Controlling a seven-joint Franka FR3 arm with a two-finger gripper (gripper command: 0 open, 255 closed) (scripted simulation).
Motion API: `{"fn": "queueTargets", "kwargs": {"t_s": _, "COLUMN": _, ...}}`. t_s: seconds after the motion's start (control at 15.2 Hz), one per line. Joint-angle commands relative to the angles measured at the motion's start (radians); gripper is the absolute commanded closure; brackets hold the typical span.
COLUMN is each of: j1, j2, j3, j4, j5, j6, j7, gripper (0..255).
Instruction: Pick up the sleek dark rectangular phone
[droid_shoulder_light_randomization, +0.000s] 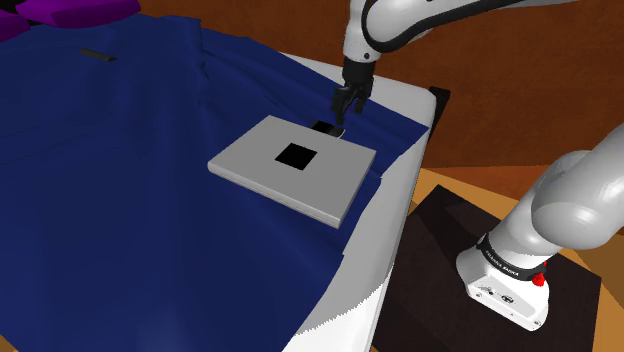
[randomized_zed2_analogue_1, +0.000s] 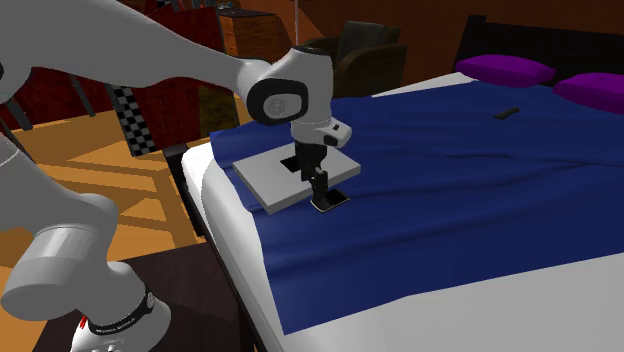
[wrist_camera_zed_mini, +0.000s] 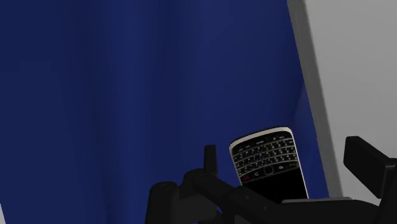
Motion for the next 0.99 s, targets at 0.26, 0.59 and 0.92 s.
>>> {"fn": "queueTargets", "kwargs": {"t_s": 0.26, "j1": 0.002, "j2": 0.12, "j3": 0.009, "j4": 0.032, "j5": -0.025, "j6": 0.092, "j7": 0.018, "gripper": 0}}
{"fn": "queueTargets", "kwargs": {"t_s": 0.59, "j1": 0.002, "j2": 0.147, "j3": 0.01, "j4": -0.002, "j5": -0.029, "j6": 0.153, "j7": 0.02, "gripper": 0}}
{"fn": "queueTargets", "kwargs": {"t_s": 0.92, "j1": 0.002, "j2": 0.154, "j3": 0.009, "j4": 0.003, "j5": -0.03, "j6": 0.154, "j7": 0.02, "gripper": 255}}
